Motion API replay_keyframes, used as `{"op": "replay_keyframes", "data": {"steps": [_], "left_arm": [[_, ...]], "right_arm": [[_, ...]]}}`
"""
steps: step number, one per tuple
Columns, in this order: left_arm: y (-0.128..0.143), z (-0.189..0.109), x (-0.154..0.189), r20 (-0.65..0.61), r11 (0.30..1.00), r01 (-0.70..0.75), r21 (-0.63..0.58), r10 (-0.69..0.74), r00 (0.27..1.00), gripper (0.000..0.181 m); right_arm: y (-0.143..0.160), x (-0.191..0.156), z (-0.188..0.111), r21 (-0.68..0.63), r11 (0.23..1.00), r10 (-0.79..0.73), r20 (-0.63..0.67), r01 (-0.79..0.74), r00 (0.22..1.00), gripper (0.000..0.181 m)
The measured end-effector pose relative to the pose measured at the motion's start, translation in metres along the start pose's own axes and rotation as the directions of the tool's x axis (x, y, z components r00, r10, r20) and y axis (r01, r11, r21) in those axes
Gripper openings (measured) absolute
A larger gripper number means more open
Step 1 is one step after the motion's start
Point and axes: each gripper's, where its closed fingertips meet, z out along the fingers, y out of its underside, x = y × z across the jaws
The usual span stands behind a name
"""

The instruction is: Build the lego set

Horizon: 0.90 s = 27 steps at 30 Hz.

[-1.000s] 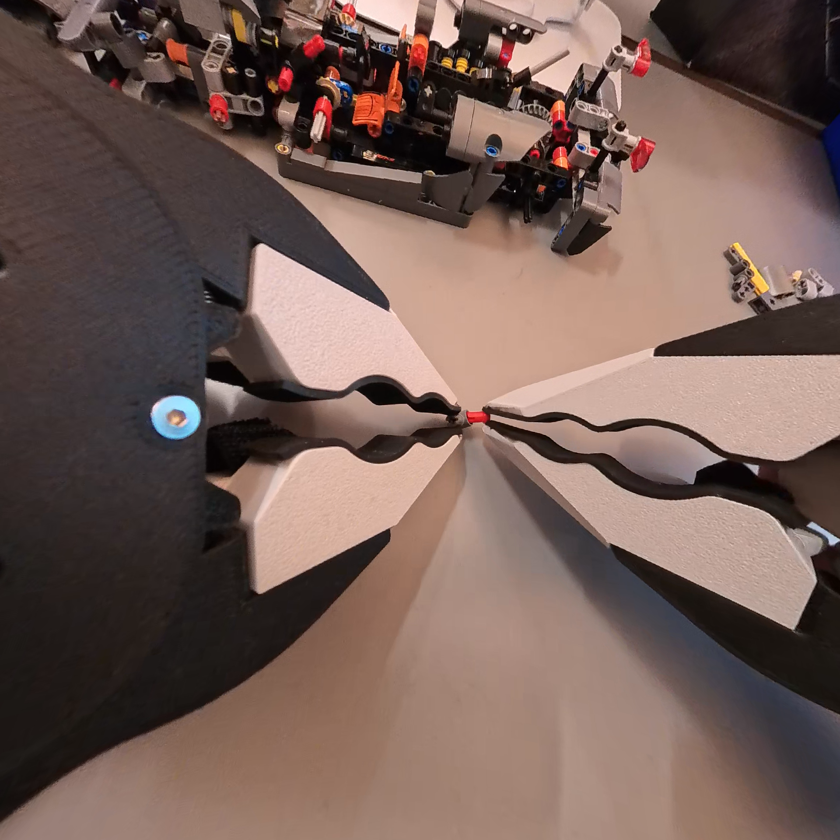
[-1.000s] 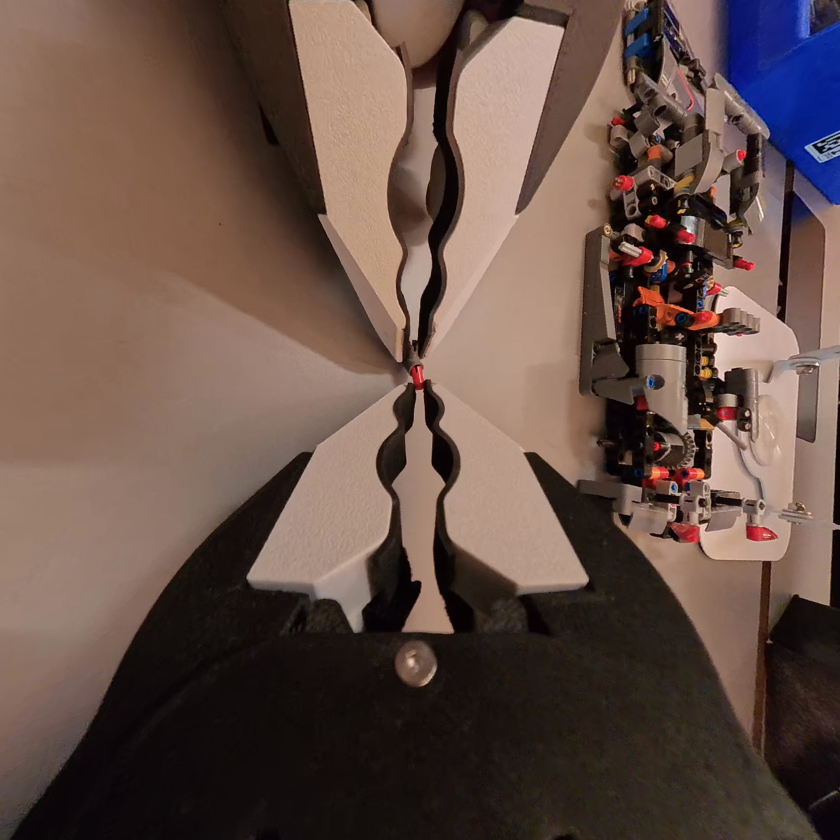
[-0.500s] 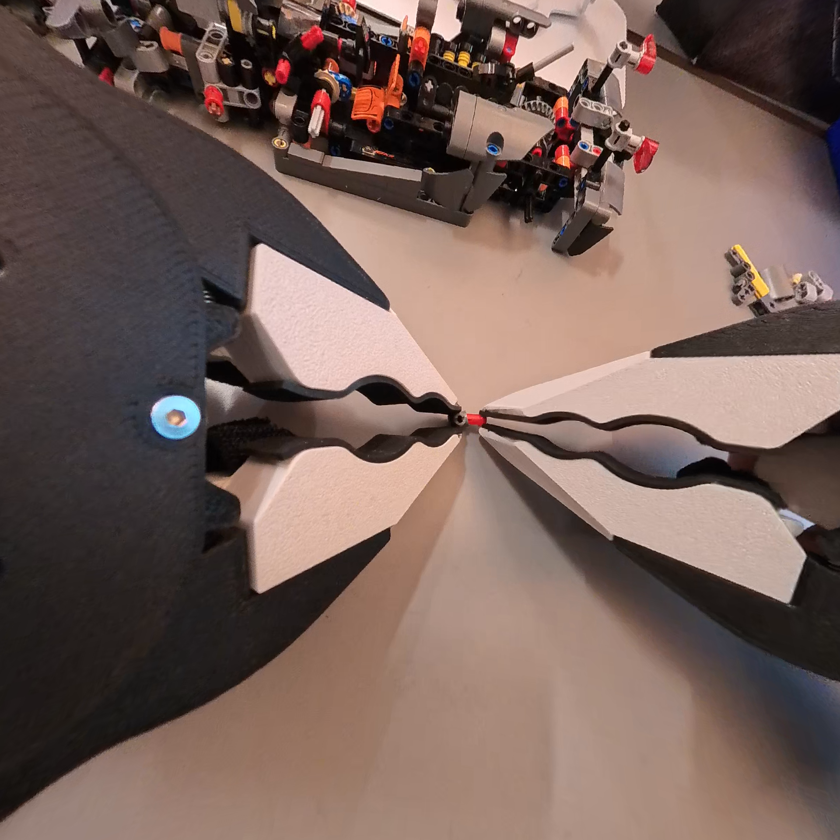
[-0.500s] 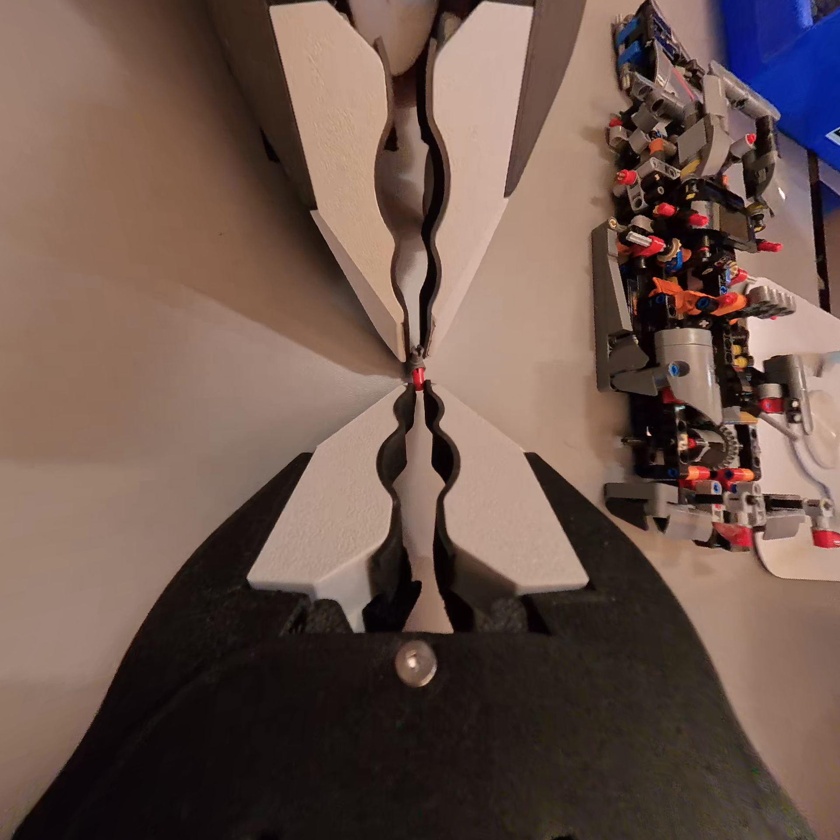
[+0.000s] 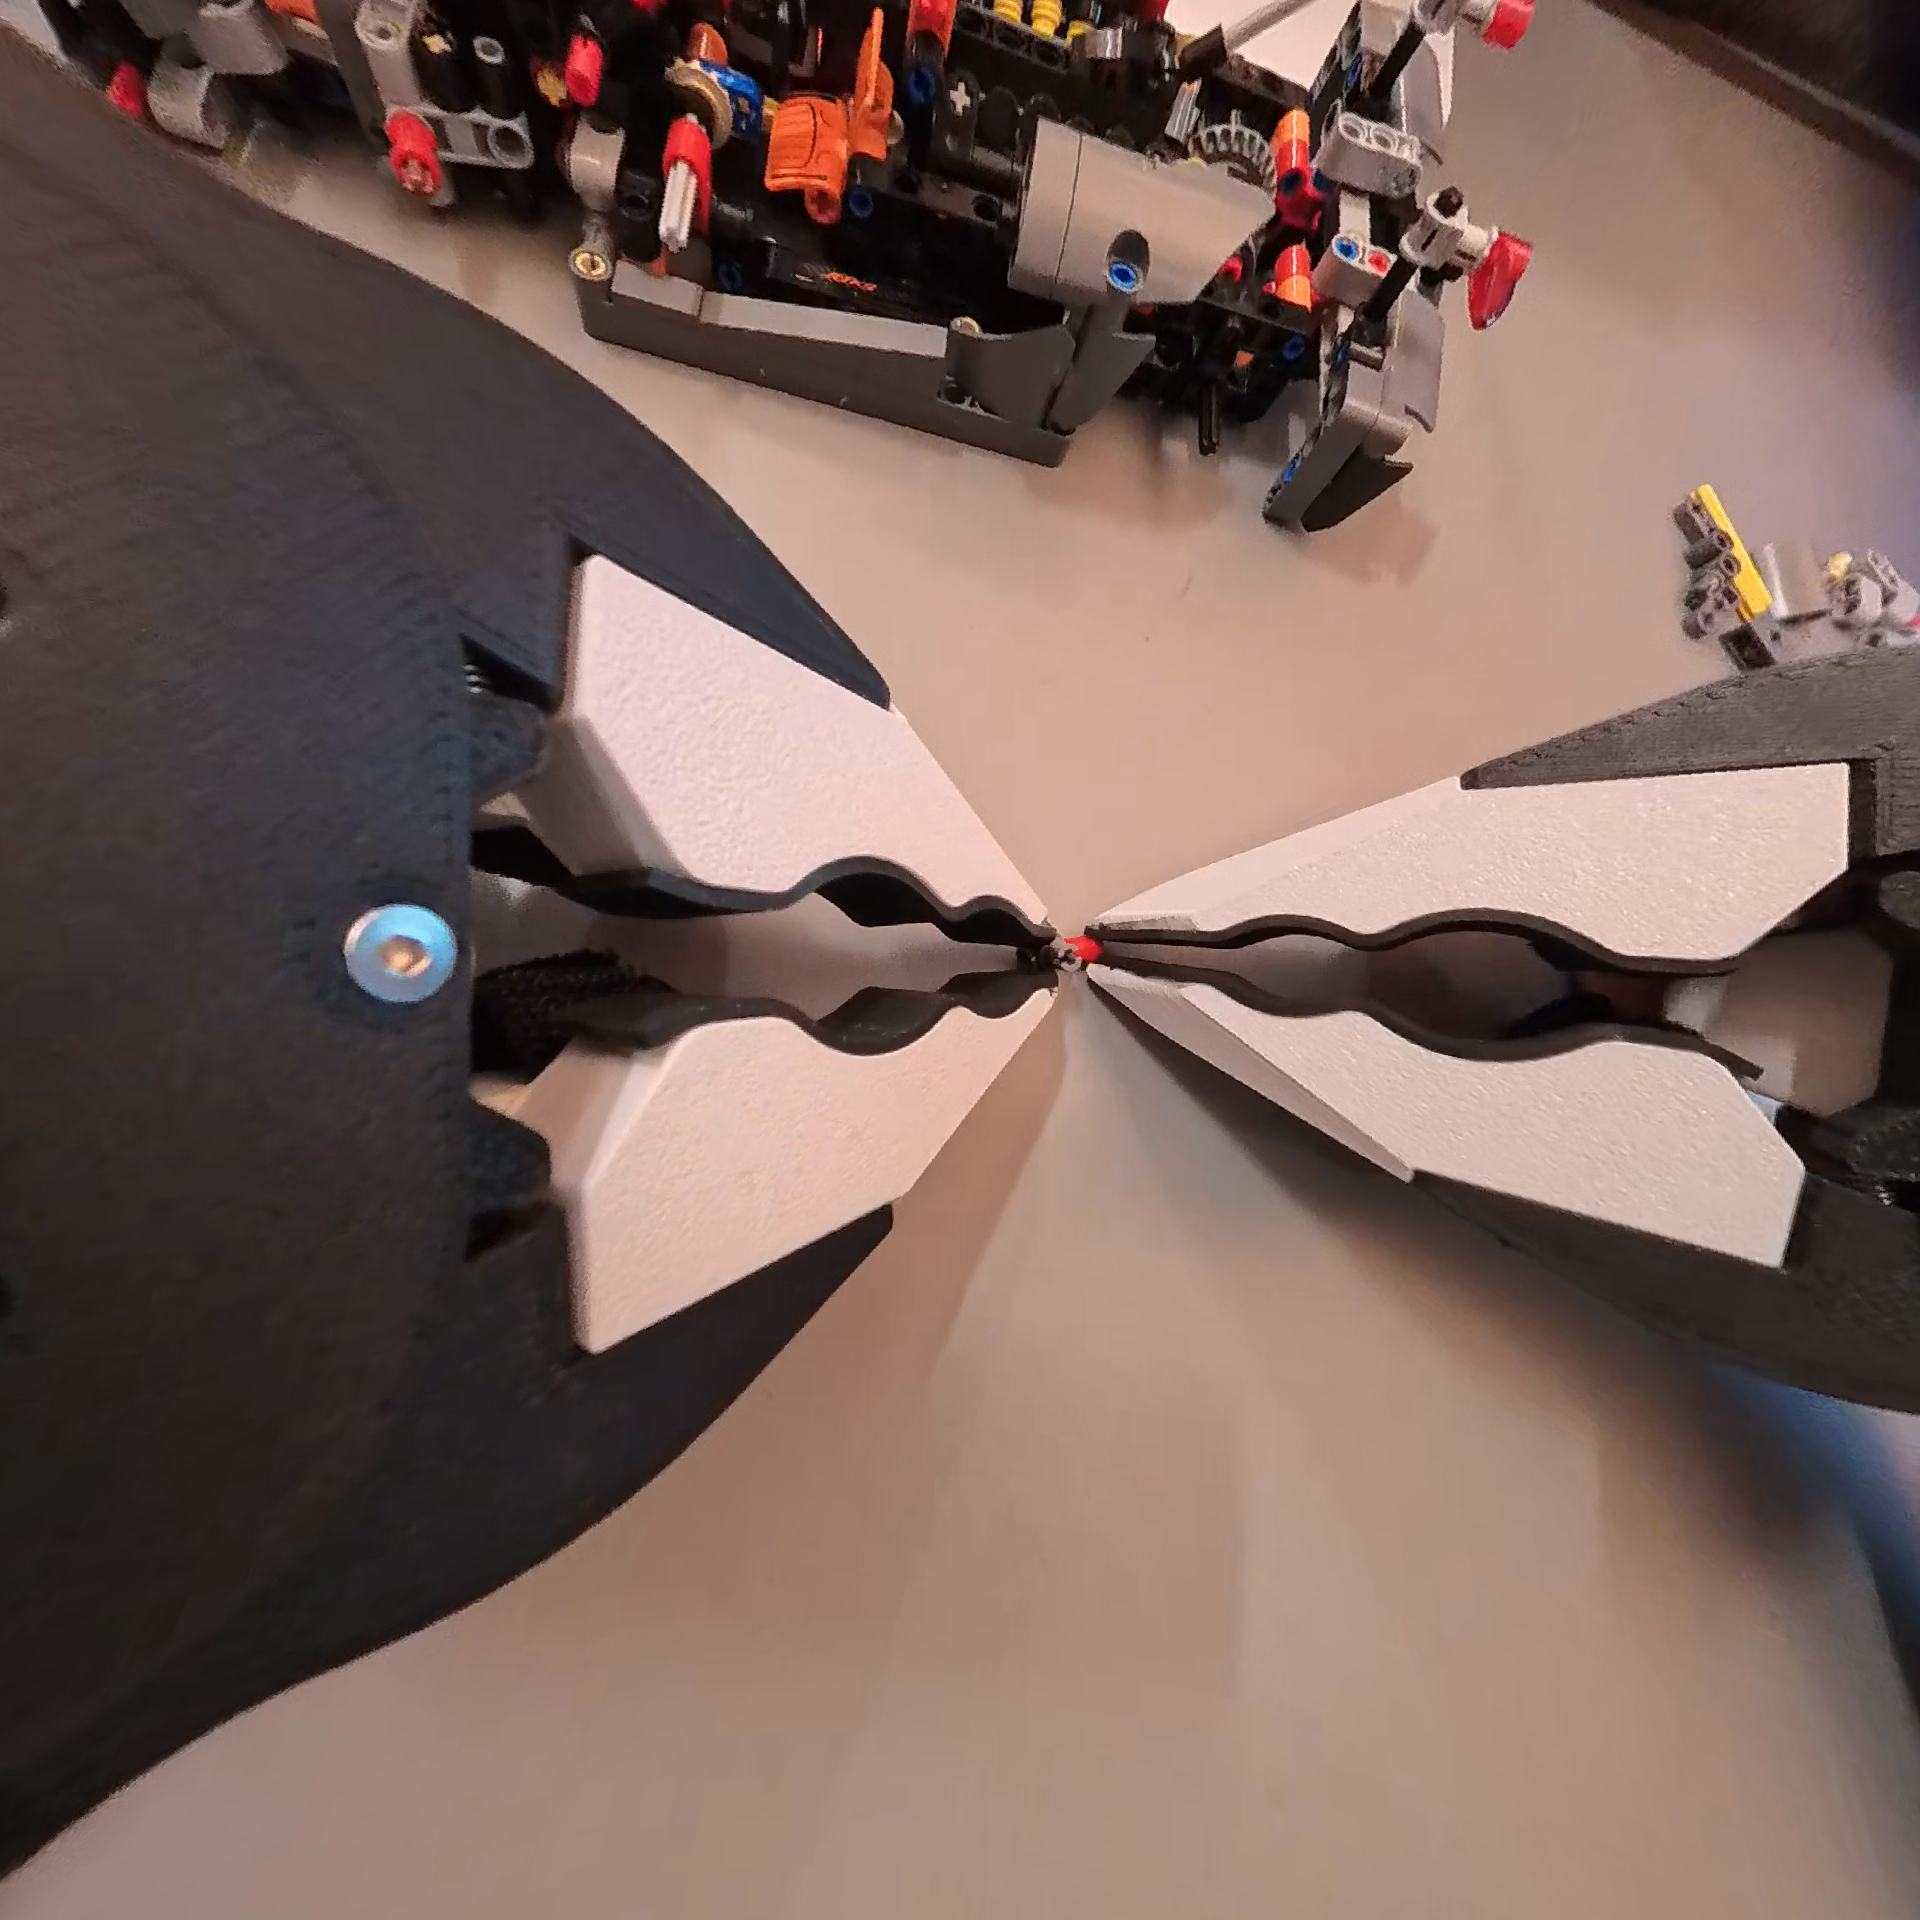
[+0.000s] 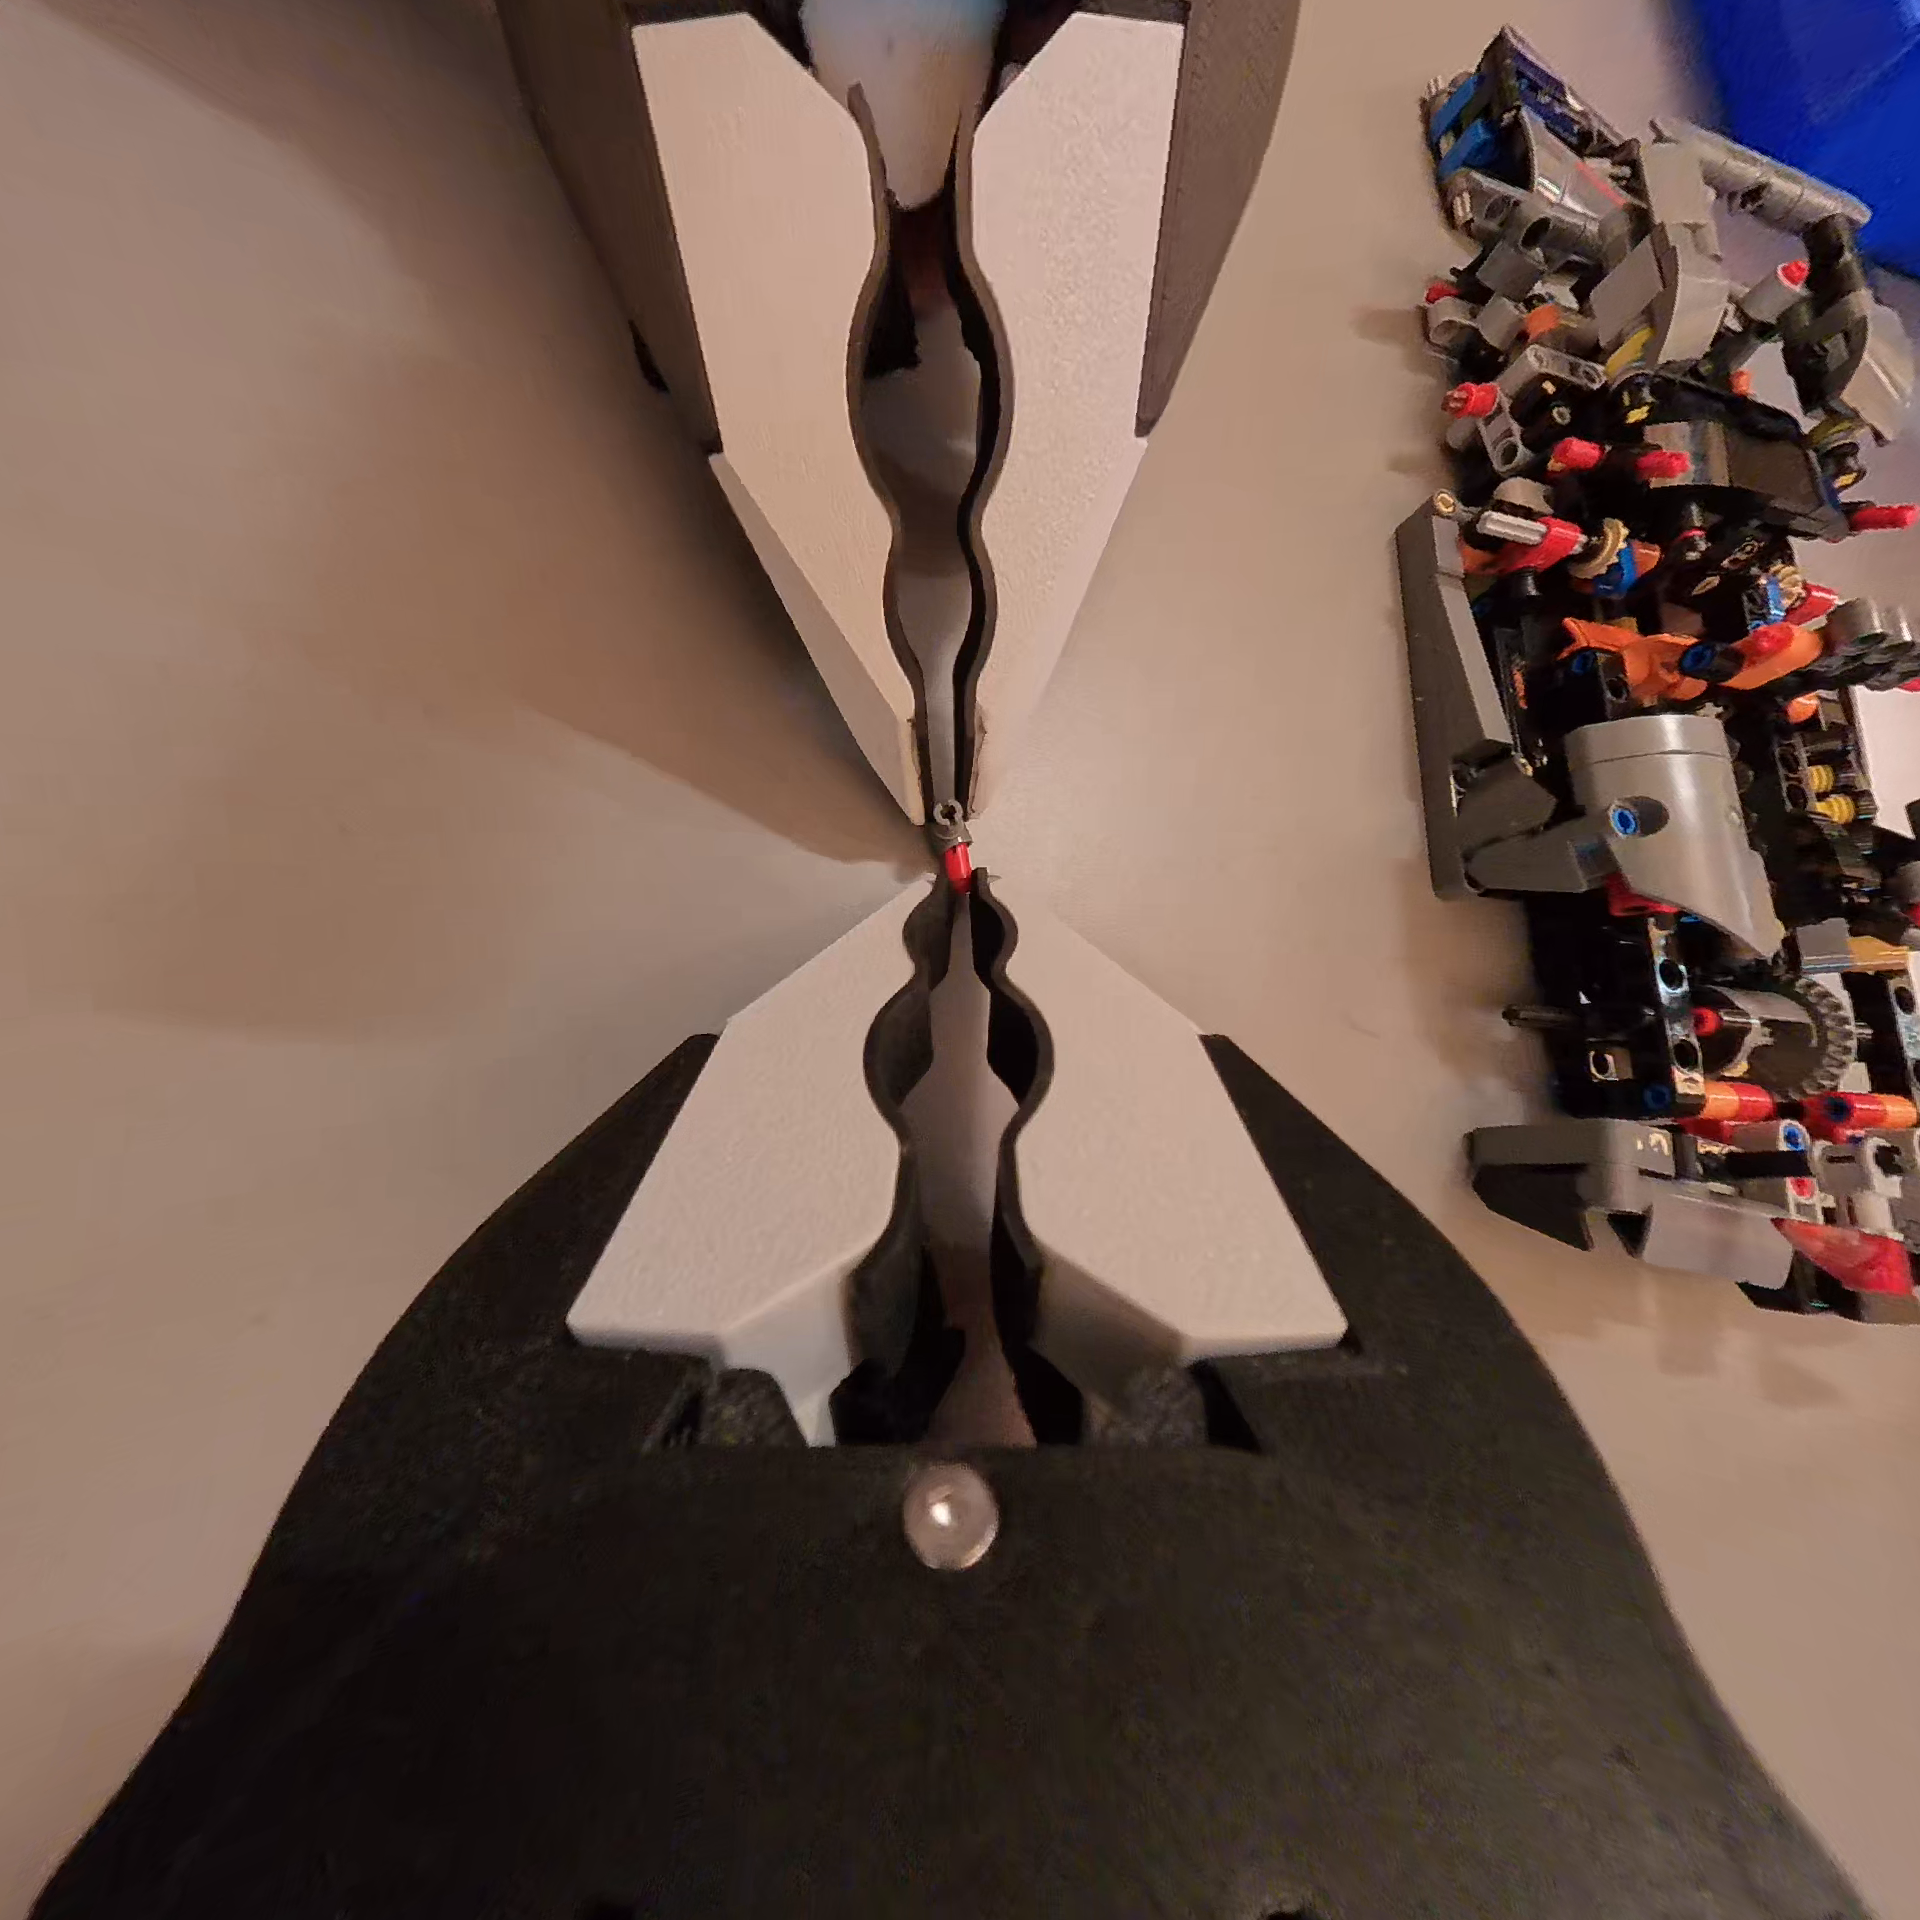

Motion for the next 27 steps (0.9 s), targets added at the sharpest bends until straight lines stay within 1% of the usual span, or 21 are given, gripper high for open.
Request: {"op": "replay_keyframes", "data": {"steps": [5,10,18,22,27], "left_arm": [[0.0005,-0.0002,0.0,-0.058,1.0,0.008,0.006,-0.008,0.998,0.003],[0.0008,-0.0007,0.0,-0.117,1.0,-0.009,0.015,0.011,0.993,0.002],[0.0005,-0.0009,0.0003,-0.159,0.999,-0.031,0.025,0.034,0.987,0.001],[0.0006,-0.001,0.0004,-0.171,0.999,-0.029,0.026,0.033,0.985,0.001],[0.0008,-0.001,0.0003,-0.196,0.999,-0.031,0.028,0.036,0.98,0.001]], "right_arm": [[0.0,-0.0006,0.0002,0.009,1.0,0.011,0.031,-0.012,0.999,0.001],[-0.0002,-0.0005,0.0008,0.022,1.0,0.008,0.117,-0.01,0.993,0.001],[0.0002,-0.001,-0.0001,0.031,0.999,-0.042,0.126,0.039,0.991,0.0],[0.0003,-0.0011,-0.0002,0.016,0.997,-0.079,0.146,0.078,0.986,0.0],[0.0002,-0.0012,-0.0002,0.042,0.997,-0.074,0.188,0.067,0.979,0.0]]}}
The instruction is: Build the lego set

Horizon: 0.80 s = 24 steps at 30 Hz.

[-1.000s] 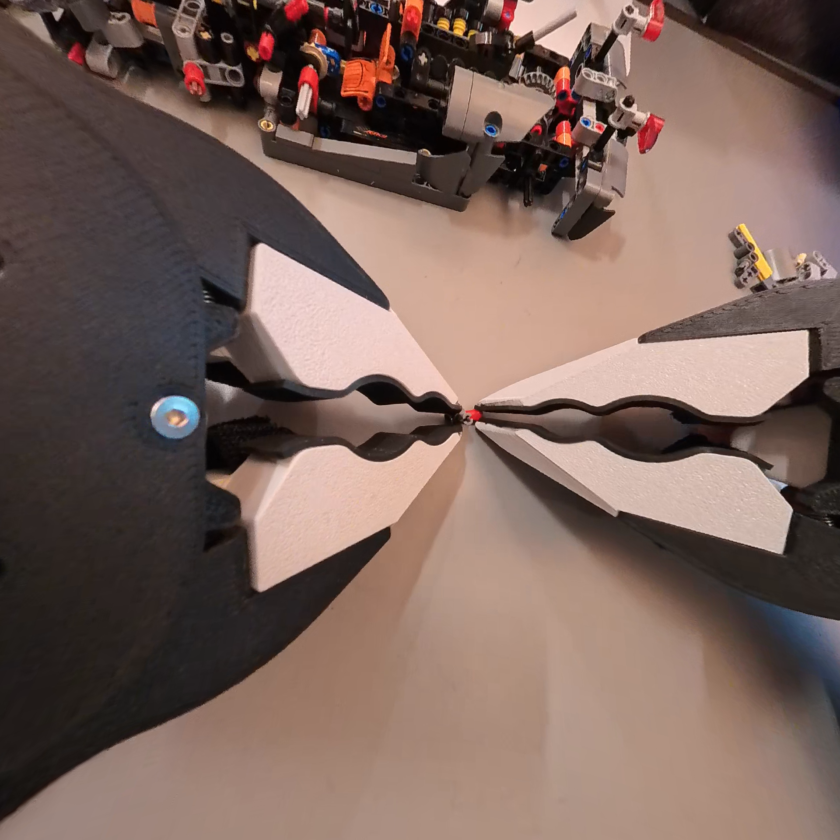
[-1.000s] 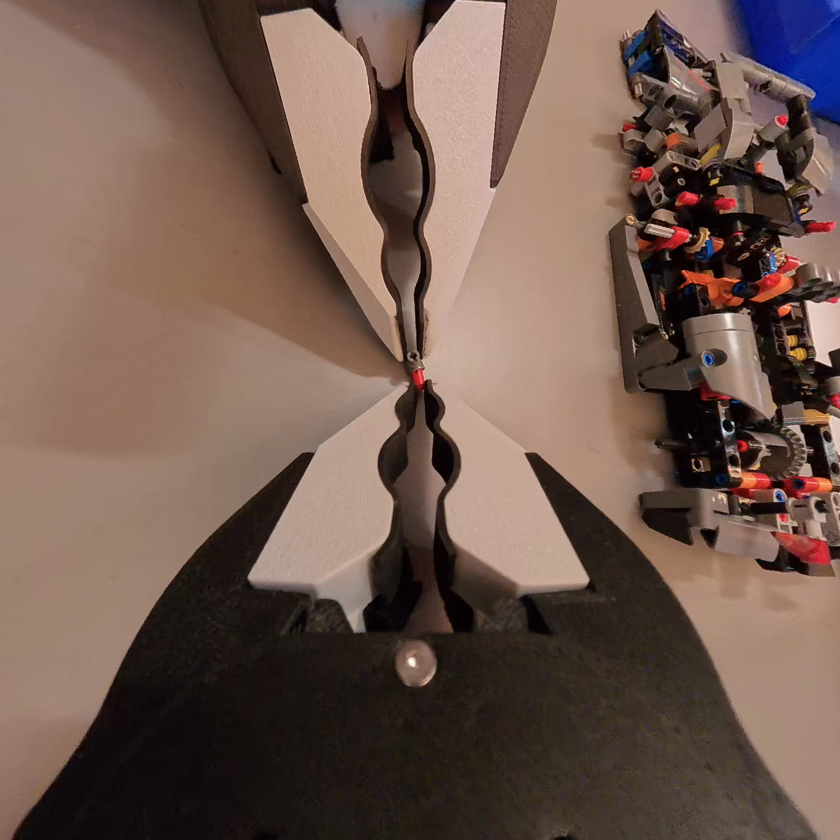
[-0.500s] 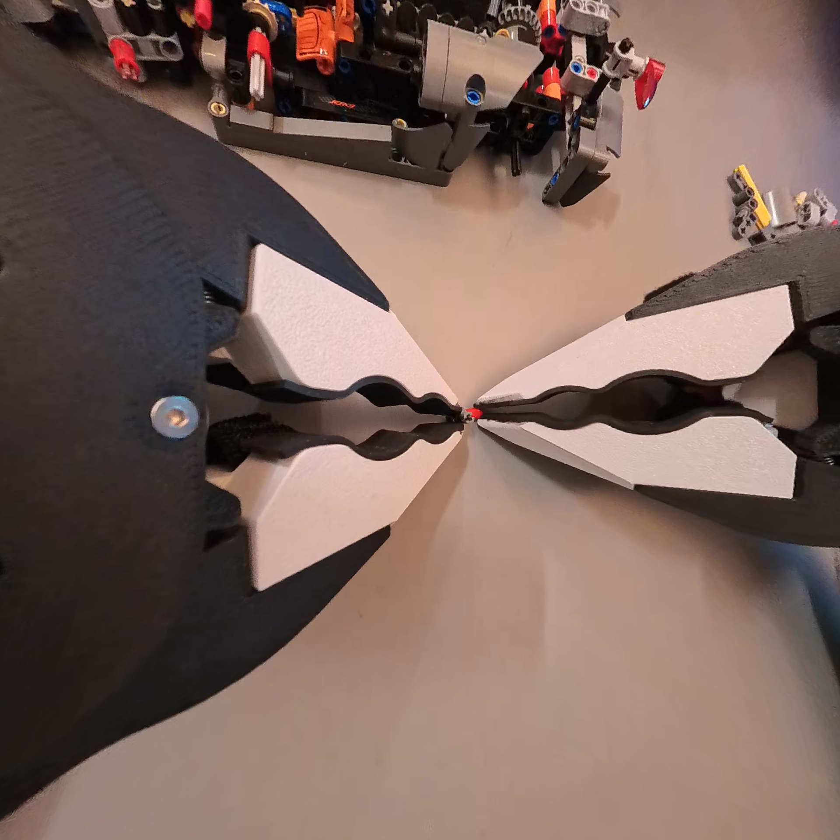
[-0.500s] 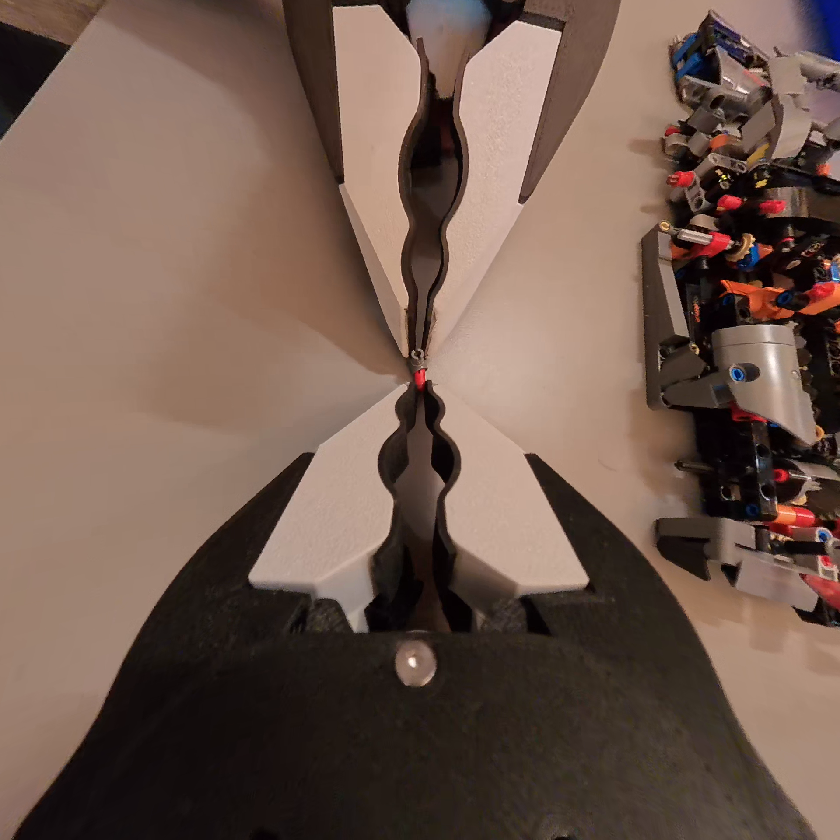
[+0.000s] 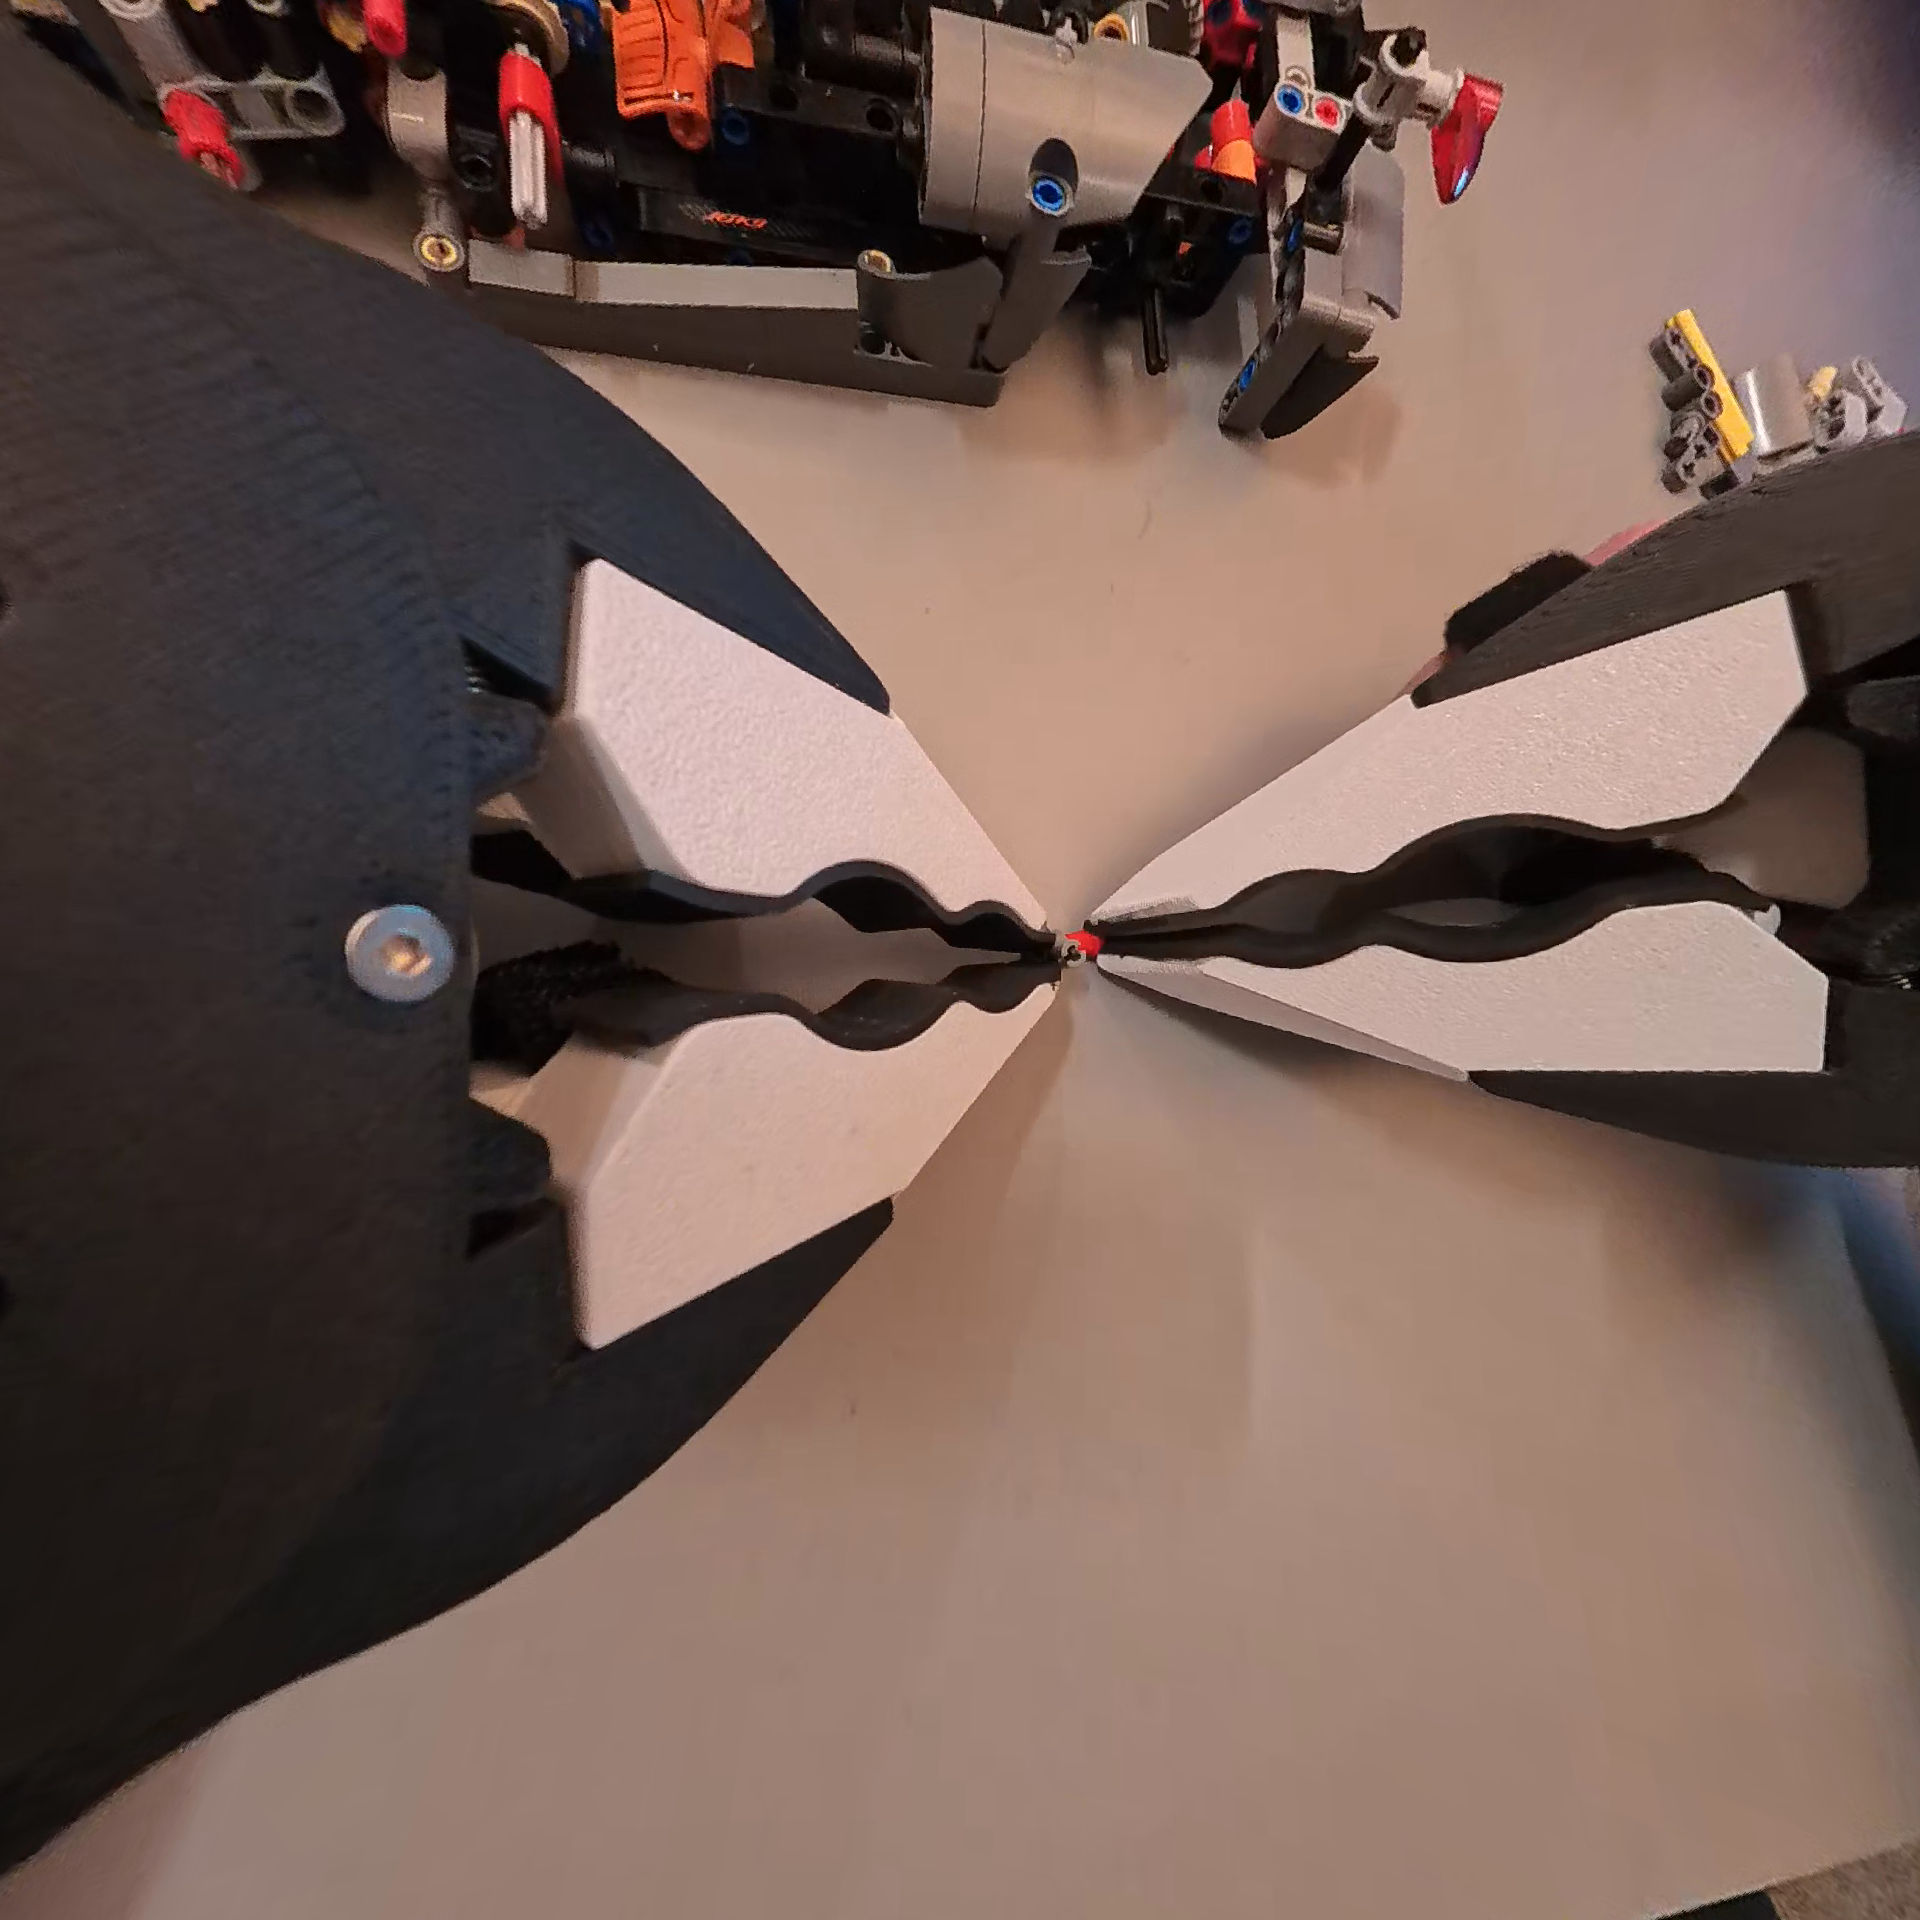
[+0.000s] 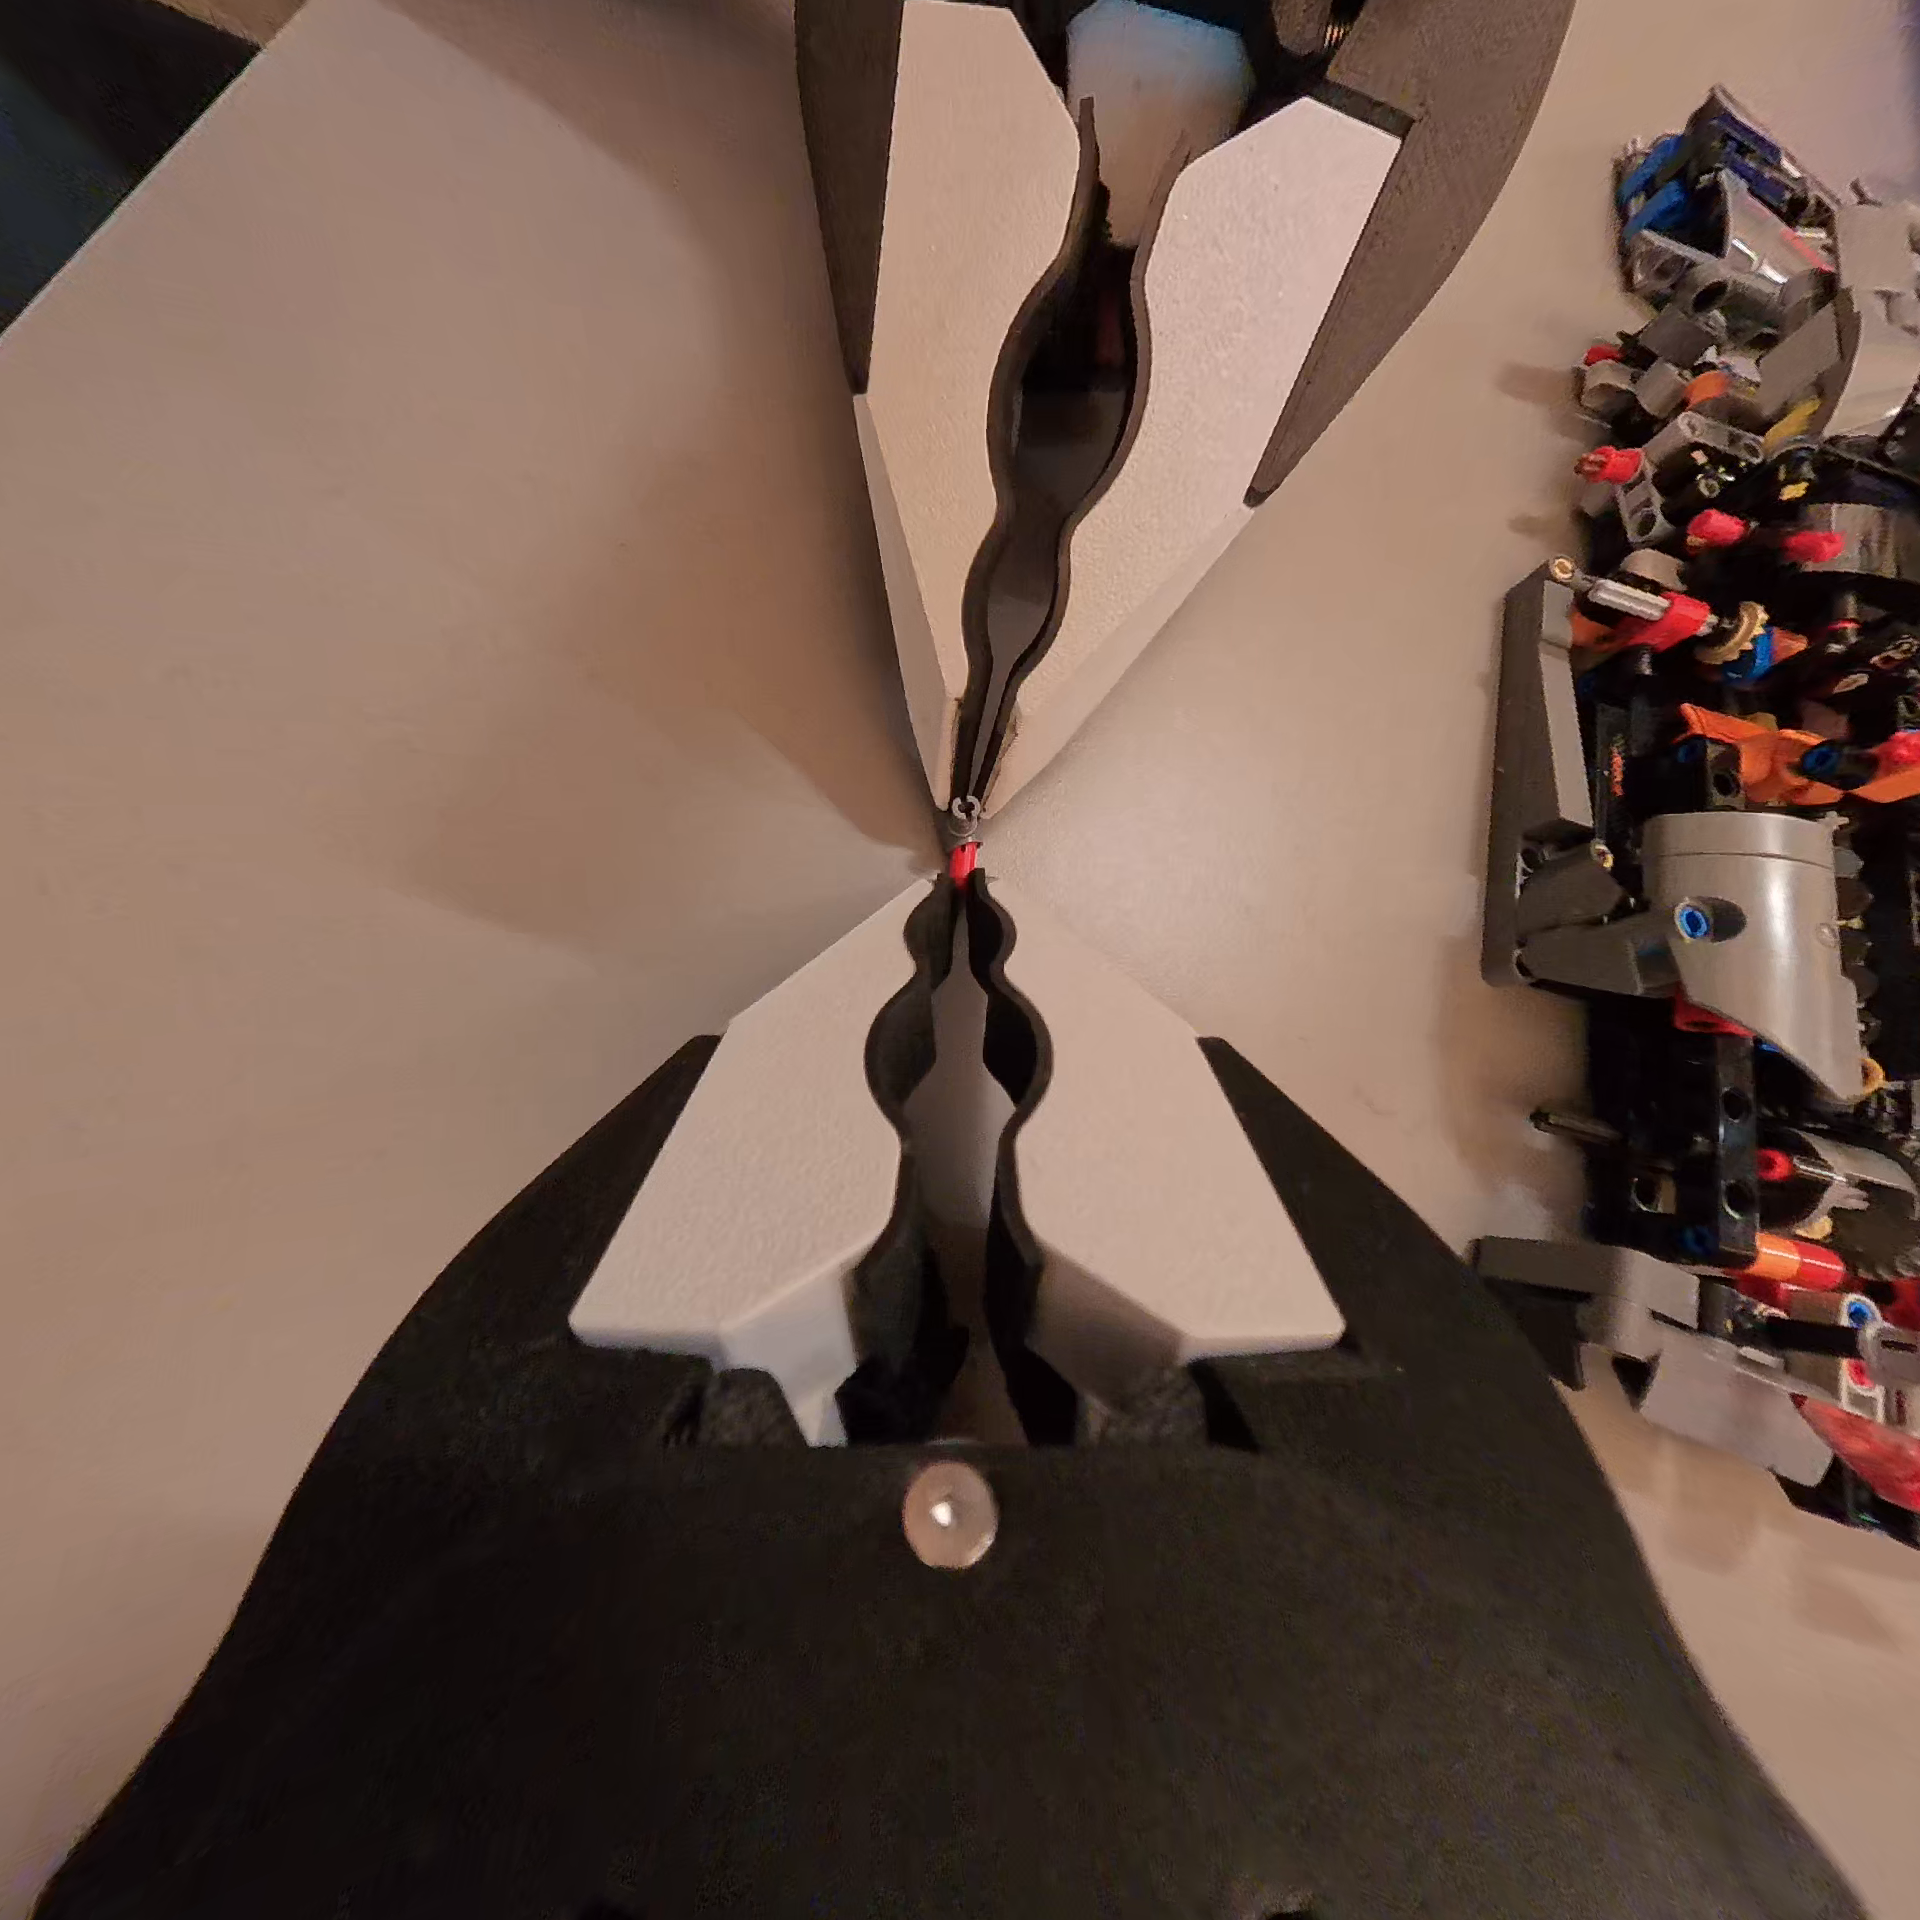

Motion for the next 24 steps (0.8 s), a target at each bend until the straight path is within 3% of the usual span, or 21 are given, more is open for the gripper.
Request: {"op": "replay_keyframes", "data": {"steps": [14,24], "left_arm": [[-0.001,0.0016,0.0024,-0.077,0.999,-0.05,-0.006,0.05,0.996,0.0],[0.0015,0.0012,0.0004,0.037,0.999,0.038,-0.023,-0.037,0.999,0.009]], "right_arm": [[0.0016,0.0007,-0.0014,-0.041,0.997,-0.064,0.151,0.071,0.987,0.0],[0.0003,-0.0001,0.0,-0.006,0.999,-0.039,0.101,0.04,0.994,0.0]]}}
